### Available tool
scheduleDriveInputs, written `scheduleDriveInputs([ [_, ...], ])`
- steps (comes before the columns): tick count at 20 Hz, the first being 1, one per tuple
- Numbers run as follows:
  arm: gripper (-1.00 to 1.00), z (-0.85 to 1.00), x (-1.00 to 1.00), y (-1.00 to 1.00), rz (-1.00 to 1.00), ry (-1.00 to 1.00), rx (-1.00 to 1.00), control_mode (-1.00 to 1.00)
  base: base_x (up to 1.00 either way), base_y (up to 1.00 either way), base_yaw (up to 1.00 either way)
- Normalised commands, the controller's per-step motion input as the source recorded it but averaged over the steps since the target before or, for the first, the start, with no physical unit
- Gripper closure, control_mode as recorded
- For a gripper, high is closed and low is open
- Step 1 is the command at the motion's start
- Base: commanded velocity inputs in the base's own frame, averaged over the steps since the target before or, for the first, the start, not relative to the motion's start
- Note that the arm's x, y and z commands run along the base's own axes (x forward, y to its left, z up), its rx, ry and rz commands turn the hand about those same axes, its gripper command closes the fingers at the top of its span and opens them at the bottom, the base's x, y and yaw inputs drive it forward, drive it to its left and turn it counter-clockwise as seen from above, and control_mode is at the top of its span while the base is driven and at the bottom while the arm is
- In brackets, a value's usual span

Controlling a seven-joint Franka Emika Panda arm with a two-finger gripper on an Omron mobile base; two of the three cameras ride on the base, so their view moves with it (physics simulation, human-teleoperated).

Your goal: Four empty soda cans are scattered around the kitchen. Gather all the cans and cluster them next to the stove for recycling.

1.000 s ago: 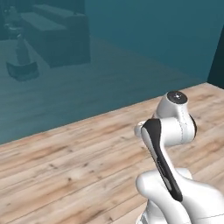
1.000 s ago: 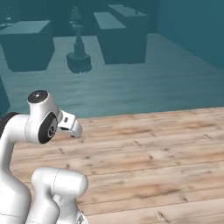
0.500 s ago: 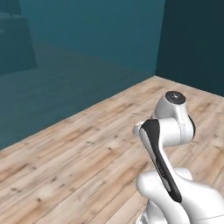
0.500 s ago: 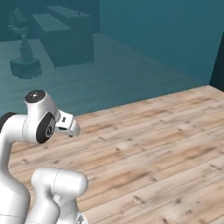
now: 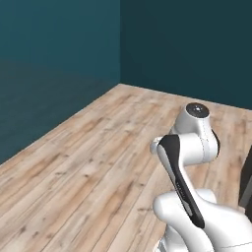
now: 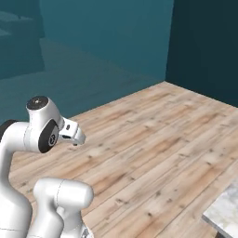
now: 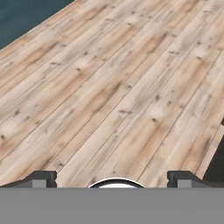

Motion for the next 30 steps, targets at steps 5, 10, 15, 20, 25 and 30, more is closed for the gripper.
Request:
scheduleDriveInputs([
  [5,-1.0,0.0,0.0,0.0,0.0,0.0,0.0,1.0,0.3,0.0,-0.34],
  [10,-1.0,0.0,0.0,0.0,0.0,0.0,0.0,1.0,0.63,0.0,-0.22],
  [15,-1.0,0.0,0.0,0.0,0.0,0.0,0.0,1.0,0.76,0.08,-0.19],
  [20,-1.0,0.0,0.0,0.0,0.0,0.0,0.0,1.0,0.81,0.21,-0.18],
  [25,-1.0,0.0,0.0,0.0,0.0,0.0,0.0,1.0,0.65,0.26,-0.26],
  [30,-1.0,0.0,0.0,0.0,0.0,0.0,0.0,1.0,0.29,0.2,-0.39],
])
